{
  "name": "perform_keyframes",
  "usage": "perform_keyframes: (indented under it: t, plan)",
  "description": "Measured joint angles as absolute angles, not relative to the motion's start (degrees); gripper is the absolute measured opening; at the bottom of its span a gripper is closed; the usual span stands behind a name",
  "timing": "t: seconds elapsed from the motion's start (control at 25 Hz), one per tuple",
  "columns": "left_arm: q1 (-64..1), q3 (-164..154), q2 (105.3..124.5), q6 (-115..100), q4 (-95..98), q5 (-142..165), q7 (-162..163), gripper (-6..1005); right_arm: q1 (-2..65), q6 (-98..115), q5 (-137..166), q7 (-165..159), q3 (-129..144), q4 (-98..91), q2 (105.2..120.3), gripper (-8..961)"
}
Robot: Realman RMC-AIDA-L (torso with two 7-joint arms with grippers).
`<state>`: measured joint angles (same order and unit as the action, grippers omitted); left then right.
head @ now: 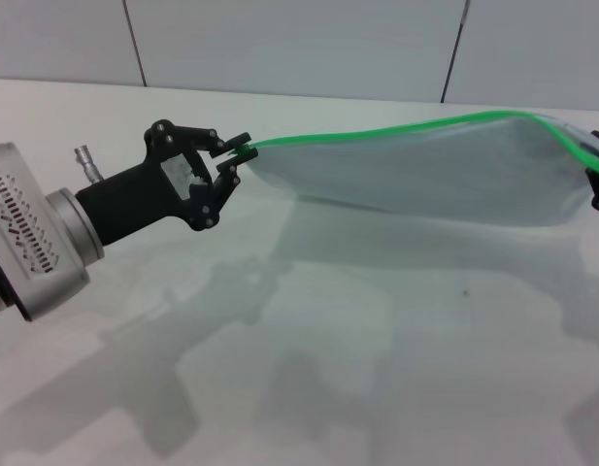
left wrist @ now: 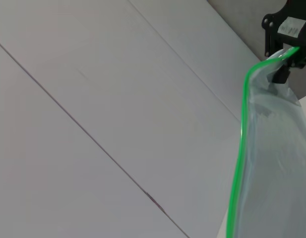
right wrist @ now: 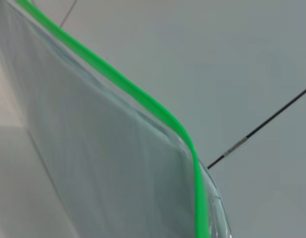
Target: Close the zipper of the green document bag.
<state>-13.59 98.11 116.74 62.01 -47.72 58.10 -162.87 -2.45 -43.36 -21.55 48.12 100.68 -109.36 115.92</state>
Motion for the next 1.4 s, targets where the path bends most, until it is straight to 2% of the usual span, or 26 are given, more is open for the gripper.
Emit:
perform_keyframes:
  t: [0.56,0.76,0.96,1.08,1.2,1.32,1.4]
  plan:
    - [-13.1,98.8,116.8,65.1,-47.6,50.3,-162.9,115,-7.2,-27.4,-21.8,46.3,100.5,-108.3,116.05,64]
    - [-13.9,100.8,116.81,70.6,-45.2,44.2,-162.9,141,-9.8,-13.6,-22.0,40.8,101.1,-107.4,116.26,119]
    - [-15.7,101.7,116.81,72.8,-41.1,41.7,-162.9,327,-11.8,2.4,-22.2,36.5,104.8,-102.4,116.29,174]
    - [-15.7,101.7,116.88,72.9,-40.7,41.3,-162.9,445,-12.2,9.4,-22.2,35.0,106.9,-99.2,116.34,397]
    - [-15.9,101.7,116.91,73.1,-39.1,39.6,-162.9,562,-11.5,15.9,-22.4,32.1,108.7,-93.7,116.35,495]
    - [-16.7,101.2,116.97,73.5,-36.5,36.4,-162.9,574,-9.7,24.7,-22.4,29.0,110.9,-86.6,116.29,592]
    - [-17.6,101.1,117.06,73.6,-34.1,34.6,-162.9,582,-7.3,32.9,-23.6,28.0,112.3,-79.3,116.34,591]
